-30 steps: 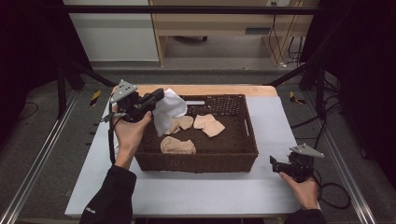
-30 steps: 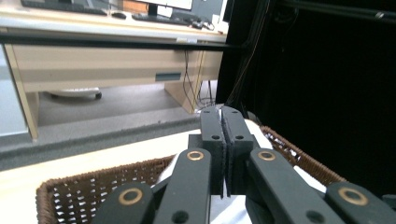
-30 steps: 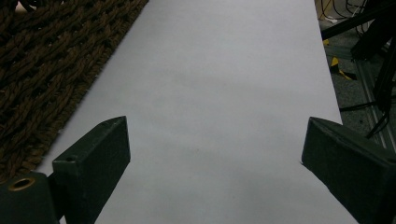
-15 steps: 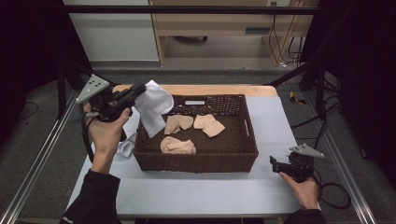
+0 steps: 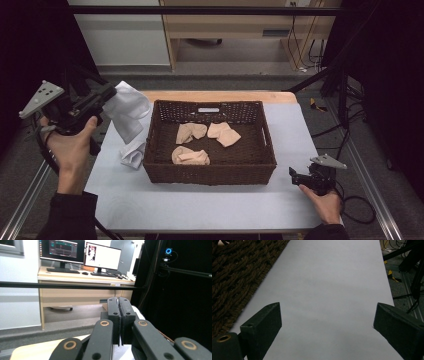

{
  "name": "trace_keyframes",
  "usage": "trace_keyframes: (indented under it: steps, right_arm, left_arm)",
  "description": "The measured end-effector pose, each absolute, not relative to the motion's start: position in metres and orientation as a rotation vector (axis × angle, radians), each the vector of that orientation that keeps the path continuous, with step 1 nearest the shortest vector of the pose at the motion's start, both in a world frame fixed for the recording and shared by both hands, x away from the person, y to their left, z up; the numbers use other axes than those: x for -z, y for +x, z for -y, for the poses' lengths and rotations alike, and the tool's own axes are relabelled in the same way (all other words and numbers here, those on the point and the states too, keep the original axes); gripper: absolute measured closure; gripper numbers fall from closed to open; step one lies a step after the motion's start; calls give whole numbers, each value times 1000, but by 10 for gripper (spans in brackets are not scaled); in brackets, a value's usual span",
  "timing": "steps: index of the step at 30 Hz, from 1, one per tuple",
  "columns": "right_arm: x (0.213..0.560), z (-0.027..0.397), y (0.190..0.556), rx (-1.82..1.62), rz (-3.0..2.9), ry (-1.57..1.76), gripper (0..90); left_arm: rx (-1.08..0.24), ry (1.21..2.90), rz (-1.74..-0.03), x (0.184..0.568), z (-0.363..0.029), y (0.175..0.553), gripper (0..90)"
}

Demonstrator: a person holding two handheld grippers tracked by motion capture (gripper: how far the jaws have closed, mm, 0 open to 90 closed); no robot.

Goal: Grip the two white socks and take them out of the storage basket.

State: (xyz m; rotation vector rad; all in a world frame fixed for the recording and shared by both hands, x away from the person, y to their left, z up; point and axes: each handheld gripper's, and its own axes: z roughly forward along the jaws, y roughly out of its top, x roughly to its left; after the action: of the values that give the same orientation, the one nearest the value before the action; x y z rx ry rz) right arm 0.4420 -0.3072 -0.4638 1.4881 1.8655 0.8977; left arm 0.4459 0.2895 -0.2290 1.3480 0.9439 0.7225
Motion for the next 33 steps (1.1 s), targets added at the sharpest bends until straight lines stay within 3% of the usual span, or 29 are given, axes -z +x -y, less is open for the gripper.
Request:
trace_keyframes:
  steps: [9, 21, 26, 33]
  right_arm:
    - [464, 307, 441, -895, -1861, 1494, 83]
    - [464, 307, 441, -890, -1864, 1490, 85]
    - [464, 307, 441, -890, -1867, 1487, 85]
    - [463, 308, 440, -898, -1866, 1487, 85]
  left_arm:
    - [-735, 1363, -1004, 250, -315, 440, 879]
    - [-647, 1384, -1144, 331, -343, 442, 879]
    - [-620, 1477, -1245, 373, -346, 451, 877]
    - [-597, 1570, -1321, 402, -342, 457, 865]
